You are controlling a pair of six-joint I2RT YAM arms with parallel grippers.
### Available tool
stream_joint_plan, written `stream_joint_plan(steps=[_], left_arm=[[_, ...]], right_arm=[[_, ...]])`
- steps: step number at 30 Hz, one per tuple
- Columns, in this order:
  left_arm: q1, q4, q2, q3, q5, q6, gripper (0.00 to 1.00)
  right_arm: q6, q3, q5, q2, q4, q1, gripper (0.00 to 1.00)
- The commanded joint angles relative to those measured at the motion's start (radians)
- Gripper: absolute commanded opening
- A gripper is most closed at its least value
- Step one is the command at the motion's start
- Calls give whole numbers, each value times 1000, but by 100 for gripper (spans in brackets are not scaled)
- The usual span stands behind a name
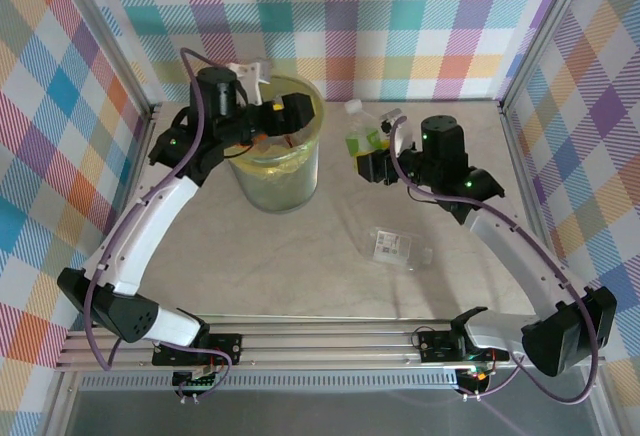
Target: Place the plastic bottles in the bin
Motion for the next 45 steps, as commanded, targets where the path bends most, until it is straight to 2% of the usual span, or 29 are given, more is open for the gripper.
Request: stream_joint_plan(steps=[1, 4, 16, 25, 27, 28, 31, 32, 37, 41, 45], left_arm=[[-56, 76, 11, 3, 90, -18, 95], [-88, 73, 30, 25, 91, -7, 92], [-123, 33, 111, 90, 53, 17, 68], [-123, 22, 104, 102, -14, 44, 23], [-123, 18, 99, 103, -40, 55, 17], [-122, 15, 96, 106, -51, 64, 14], [-122, -26, 97, 144, -94, 106, 10], [-120, -49, 102, 165, -111, 125, 9], [-87, -199, 139, 335, -249, 255, 7], [-27, -271, 193, 484, -333, 365, 7], [21, -328, 281, 635, -469, 521, 6]], right_arm=[[33, -9, -67, -7, 102, 35, 47], [38, -2, -65, 1, 111, 56, 48], [24, 24, -46, 27, 111, 105, 48], [30, 33, -37, 38, 110, 114, 51], [36, 40, -41, 38, 106, 116, 56], [41, 45, -42, 38, 102, 116, 63], [52, 71, -41, 36, 68, 116, 92], [57, 80, -35, 32, 54, 116, 99], [87, 105, 34, -12, -21, 116, 100], [137, 100, 170, -66, -81, 116, 100], [179, 92, 303, -110, -169, 116, 100]])
